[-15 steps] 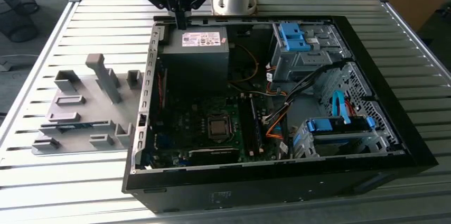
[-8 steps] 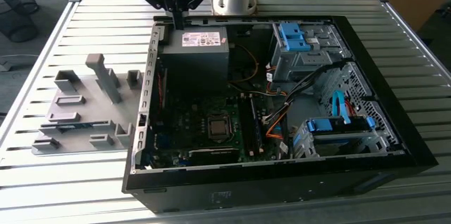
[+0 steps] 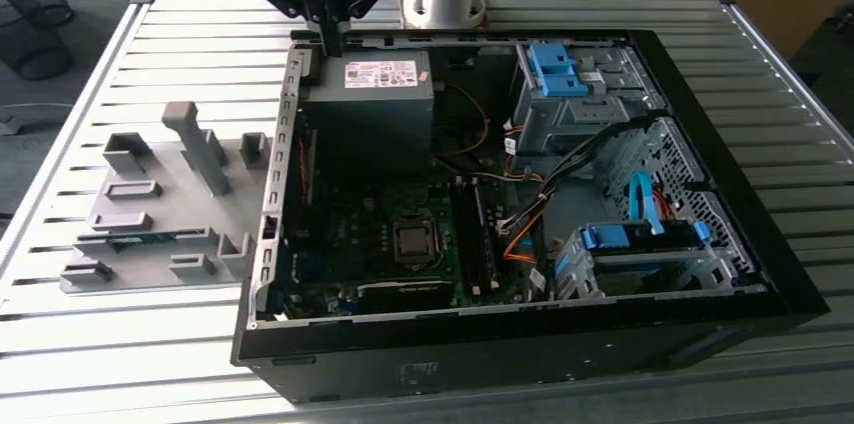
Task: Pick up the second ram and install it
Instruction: 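Reach for the second ram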
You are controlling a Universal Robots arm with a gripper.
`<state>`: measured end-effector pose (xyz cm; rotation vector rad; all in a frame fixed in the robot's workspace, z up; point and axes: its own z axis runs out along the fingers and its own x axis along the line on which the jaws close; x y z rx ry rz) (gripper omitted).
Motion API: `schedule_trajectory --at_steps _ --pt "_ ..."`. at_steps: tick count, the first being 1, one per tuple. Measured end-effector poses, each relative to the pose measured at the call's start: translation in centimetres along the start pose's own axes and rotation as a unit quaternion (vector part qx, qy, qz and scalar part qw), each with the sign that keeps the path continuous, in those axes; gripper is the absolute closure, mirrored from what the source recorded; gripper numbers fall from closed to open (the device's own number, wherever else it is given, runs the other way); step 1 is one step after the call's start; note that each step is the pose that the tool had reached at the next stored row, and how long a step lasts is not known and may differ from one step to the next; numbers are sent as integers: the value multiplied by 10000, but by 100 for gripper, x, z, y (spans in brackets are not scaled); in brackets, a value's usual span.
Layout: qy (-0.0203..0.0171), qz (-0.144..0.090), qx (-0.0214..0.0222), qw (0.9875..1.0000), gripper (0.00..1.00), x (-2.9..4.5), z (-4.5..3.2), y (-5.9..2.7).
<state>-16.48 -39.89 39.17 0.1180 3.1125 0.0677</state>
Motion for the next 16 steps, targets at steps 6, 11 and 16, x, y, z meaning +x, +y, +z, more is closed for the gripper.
schedule_trajectory --at_steps 6,11,16 --pt "0 0 0 10000 90 44 0 -3" --pt "0 0 0 10000 90 87 0 -7" --pt "0 0 0 10000 90 126 0 -10"
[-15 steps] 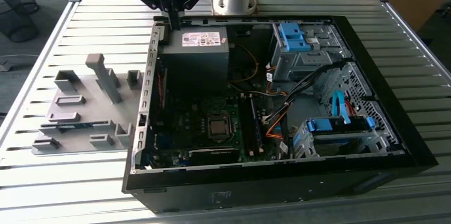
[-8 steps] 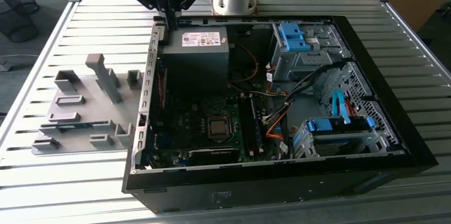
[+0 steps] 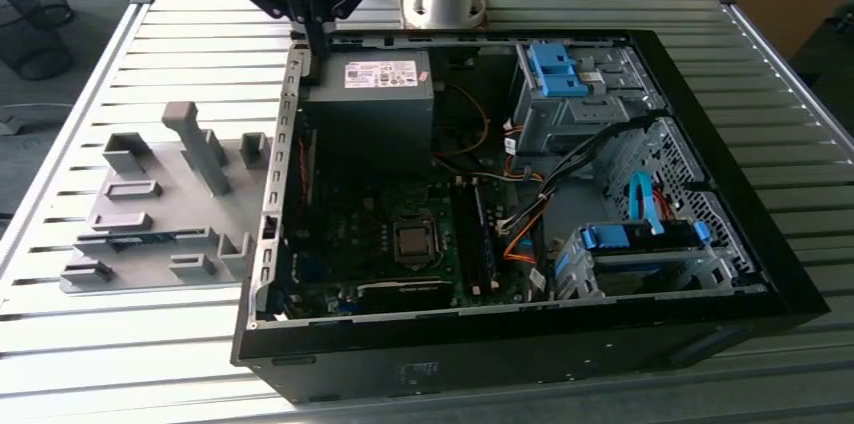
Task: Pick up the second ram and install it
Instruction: 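Reach for the second ram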
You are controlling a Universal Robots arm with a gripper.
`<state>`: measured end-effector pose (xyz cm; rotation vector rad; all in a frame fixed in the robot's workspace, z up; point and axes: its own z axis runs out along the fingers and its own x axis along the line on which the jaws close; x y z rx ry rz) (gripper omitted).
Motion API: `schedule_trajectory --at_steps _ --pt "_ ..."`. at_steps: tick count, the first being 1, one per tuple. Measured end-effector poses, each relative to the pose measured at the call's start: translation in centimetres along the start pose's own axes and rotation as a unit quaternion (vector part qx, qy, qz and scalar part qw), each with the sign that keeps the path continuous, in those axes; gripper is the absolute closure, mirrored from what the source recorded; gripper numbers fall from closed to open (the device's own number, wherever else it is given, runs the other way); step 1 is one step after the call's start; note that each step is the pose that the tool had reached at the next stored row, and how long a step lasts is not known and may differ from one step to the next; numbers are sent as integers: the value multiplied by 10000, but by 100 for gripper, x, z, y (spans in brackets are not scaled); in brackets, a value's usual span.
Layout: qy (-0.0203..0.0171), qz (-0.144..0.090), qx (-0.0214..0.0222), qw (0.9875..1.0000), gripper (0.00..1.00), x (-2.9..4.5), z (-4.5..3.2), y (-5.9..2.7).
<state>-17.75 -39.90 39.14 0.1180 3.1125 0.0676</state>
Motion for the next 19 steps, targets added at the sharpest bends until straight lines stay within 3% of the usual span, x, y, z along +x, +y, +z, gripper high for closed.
schedule_trajectory --at_steps 19 --pt "1 0 0 10000 90 113 4 -9"
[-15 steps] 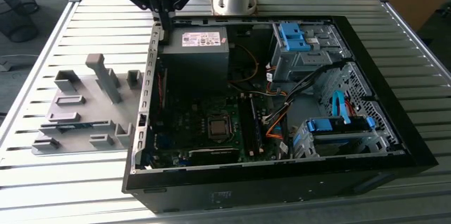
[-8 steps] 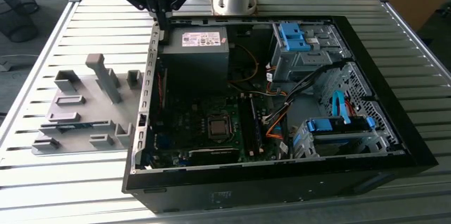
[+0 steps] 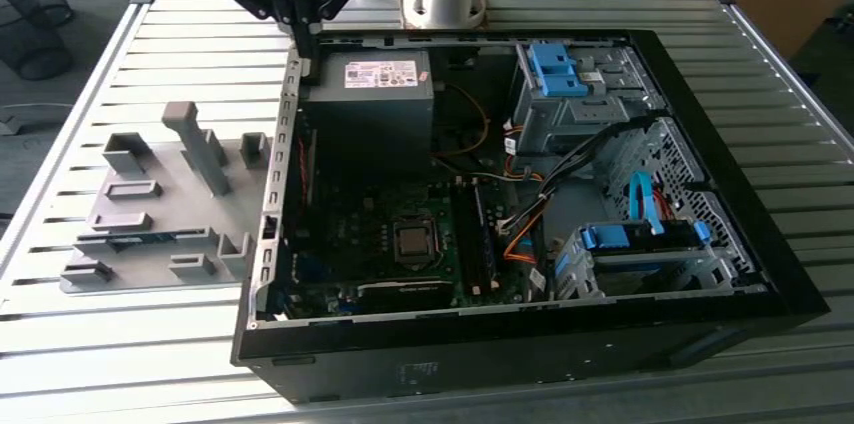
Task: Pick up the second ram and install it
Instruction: 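Reach for the second ram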
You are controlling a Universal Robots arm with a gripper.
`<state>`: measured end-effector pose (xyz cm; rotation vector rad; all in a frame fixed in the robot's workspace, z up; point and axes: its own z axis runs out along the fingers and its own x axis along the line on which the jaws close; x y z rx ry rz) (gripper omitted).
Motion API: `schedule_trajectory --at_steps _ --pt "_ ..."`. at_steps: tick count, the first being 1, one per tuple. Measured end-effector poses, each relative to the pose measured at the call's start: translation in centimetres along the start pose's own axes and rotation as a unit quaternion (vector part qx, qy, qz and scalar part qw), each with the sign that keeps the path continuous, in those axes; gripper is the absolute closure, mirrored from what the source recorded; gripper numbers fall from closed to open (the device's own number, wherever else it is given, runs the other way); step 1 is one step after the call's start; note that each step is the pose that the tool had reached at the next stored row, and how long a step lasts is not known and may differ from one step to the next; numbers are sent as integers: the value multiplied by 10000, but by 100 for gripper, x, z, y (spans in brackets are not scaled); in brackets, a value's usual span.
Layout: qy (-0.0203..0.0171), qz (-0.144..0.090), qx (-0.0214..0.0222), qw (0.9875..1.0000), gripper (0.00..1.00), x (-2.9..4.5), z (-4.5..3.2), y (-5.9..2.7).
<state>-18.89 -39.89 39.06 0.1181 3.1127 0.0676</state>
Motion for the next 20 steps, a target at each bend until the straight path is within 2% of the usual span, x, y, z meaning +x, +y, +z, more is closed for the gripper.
schedule_trajectory --at_steps 20 --pt "11 0 1 10000 90 100 17 -8"
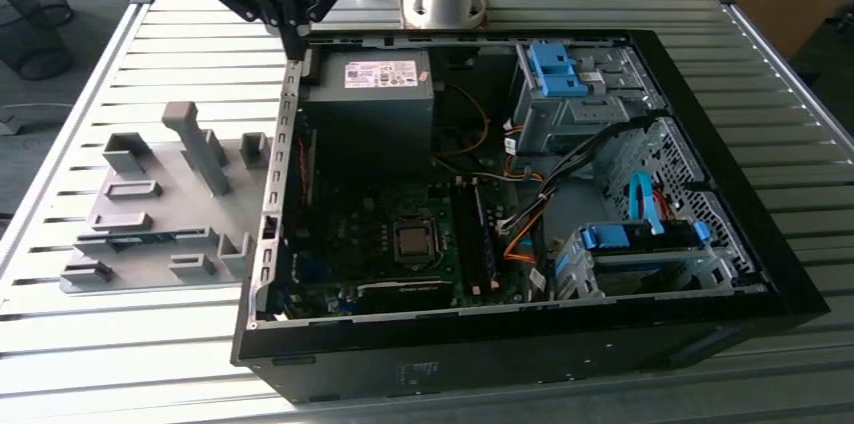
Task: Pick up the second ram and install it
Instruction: 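Reach for the second ram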
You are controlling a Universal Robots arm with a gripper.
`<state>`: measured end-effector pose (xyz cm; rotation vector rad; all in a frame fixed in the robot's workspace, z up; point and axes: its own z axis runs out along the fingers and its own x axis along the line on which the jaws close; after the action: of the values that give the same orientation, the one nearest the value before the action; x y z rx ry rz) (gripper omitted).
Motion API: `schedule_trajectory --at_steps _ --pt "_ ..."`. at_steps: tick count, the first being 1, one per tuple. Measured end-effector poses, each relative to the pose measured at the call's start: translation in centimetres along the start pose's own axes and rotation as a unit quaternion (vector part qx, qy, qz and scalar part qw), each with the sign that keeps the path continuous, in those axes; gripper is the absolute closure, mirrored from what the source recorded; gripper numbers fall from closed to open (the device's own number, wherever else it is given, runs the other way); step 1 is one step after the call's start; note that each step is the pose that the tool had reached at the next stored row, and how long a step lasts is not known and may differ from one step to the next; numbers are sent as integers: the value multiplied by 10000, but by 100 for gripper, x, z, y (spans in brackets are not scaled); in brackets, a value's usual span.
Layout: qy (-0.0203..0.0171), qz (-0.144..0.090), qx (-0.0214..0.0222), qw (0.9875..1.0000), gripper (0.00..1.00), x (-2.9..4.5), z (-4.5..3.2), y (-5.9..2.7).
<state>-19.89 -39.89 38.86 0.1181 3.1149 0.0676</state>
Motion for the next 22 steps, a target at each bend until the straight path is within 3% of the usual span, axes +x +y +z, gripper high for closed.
schedule_trajectory --at_steps 6,8,22 --pt "7 0 1 10000 90 20 5 -2" --pt "22 1 2 10000 90 53 48 -6" --pt "23 1 2 10000 90 83 61 -9"
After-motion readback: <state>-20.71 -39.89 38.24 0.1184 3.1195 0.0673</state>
